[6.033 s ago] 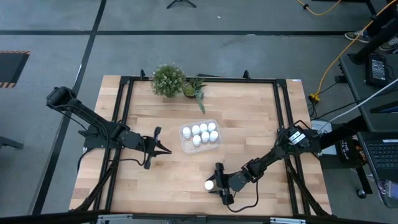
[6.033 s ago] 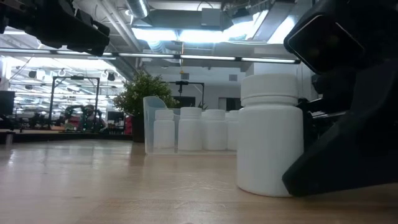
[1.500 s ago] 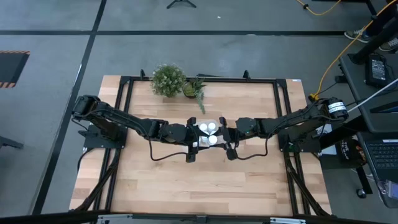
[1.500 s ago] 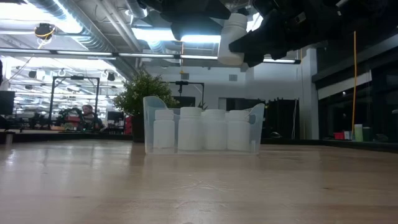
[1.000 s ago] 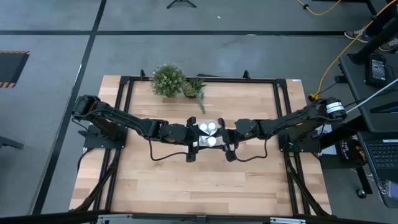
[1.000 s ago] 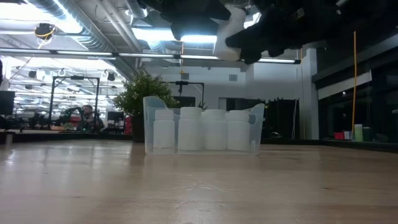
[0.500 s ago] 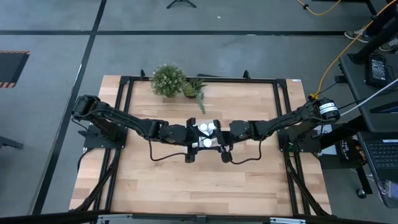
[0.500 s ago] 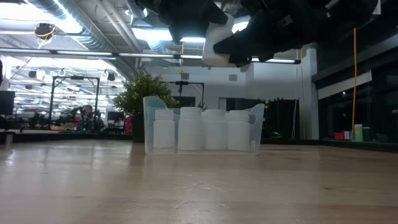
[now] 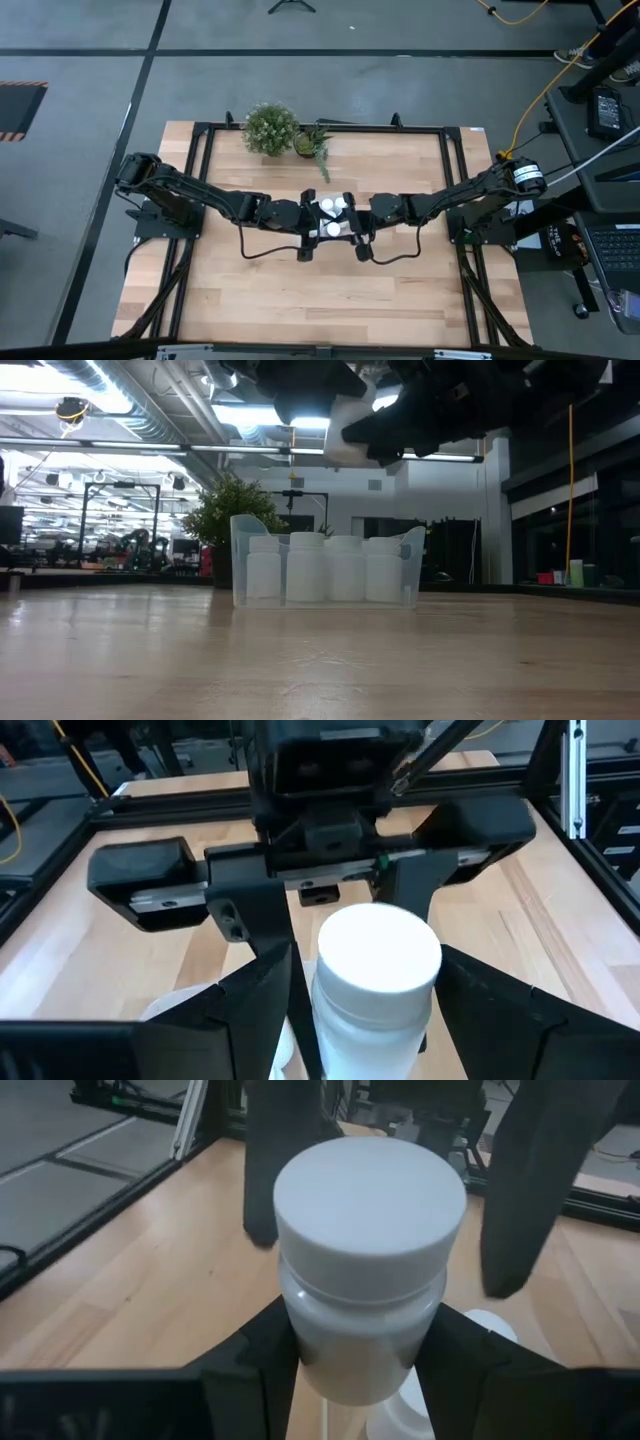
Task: Pick and place pill bottles into a basket
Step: Put the white pill bottle into the transparent bin
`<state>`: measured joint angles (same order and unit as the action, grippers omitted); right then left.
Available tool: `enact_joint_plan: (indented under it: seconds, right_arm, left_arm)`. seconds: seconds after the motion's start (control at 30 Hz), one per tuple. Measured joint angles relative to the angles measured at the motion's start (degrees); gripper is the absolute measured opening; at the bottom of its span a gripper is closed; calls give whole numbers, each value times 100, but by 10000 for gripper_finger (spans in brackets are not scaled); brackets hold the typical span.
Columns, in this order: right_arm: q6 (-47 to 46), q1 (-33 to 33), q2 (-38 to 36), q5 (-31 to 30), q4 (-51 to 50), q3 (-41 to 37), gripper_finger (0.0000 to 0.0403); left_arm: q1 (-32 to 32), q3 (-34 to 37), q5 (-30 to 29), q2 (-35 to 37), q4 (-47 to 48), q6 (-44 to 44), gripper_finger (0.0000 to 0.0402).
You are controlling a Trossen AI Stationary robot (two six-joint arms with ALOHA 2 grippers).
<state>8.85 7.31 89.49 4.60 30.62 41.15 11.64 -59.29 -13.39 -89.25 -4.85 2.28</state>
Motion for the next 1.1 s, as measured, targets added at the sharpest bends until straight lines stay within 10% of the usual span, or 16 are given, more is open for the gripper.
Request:
enact_joint_plan:
  seconds: [1.1]
  right_arm:
    - [-85, 0, -2, -2, 19, 0, 158]
  left_arm:
    - [-17, -72, 381, 4, 152, -36, 165]
